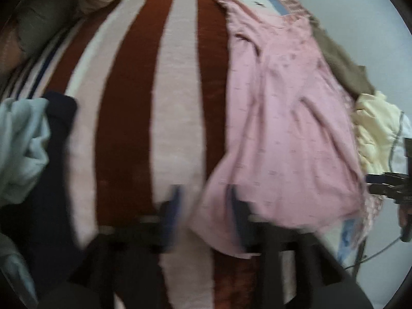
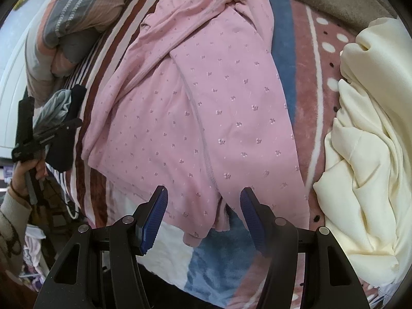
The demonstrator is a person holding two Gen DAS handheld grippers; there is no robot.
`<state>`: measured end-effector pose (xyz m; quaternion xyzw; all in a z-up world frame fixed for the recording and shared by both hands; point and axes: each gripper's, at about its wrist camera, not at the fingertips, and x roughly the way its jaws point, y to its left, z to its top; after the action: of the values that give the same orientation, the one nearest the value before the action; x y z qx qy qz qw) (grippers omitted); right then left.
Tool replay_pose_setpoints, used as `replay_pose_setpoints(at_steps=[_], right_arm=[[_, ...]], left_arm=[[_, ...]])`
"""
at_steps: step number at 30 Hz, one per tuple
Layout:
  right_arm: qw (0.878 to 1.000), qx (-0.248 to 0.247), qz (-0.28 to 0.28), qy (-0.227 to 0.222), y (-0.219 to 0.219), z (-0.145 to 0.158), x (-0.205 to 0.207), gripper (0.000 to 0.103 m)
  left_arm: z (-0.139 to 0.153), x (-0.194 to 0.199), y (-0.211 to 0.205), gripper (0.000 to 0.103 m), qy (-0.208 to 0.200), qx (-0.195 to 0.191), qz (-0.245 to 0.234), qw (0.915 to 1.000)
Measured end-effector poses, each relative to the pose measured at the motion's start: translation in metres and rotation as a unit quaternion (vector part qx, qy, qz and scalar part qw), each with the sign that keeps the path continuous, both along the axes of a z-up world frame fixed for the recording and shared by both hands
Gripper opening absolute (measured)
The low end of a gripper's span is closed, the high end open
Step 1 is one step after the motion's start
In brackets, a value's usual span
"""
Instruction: Fold small clothes
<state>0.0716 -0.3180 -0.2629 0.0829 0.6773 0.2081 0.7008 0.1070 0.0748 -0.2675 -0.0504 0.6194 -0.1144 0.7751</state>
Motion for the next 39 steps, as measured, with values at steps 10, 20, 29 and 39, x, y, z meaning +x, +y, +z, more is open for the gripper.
replay_pose_setpoints(at_steps=[10,20,29,39], right_arm=[[0.998,0.019,-0.039,0.039,-0.009,-0.014,-0.012,0.055],[0.983,0.076,-0.109,0.123,-0.003,-0.059,-0.033,0.066],[0.989,0.088,-0.07,0.093,0.027,-0.053,-0.015,0.007],[0.988,0.146,-0.034,0.029,0.034,0.009,0.02,0.003]], left_arm=[[-0.012,-0.03,-0.028,0.074,0.069,-0.085,0.004,0.994],[-0.05,-0.031,-0.047,0.053,0.118,-0.129,0.049,0.9834],[-0.043,-0.021,-0.075,0.01,0.105,-0.098,0.017,0.9896],[0.018,0.001,-0.077,0.009,0.043,-0.11,-0.008,0.9929]])
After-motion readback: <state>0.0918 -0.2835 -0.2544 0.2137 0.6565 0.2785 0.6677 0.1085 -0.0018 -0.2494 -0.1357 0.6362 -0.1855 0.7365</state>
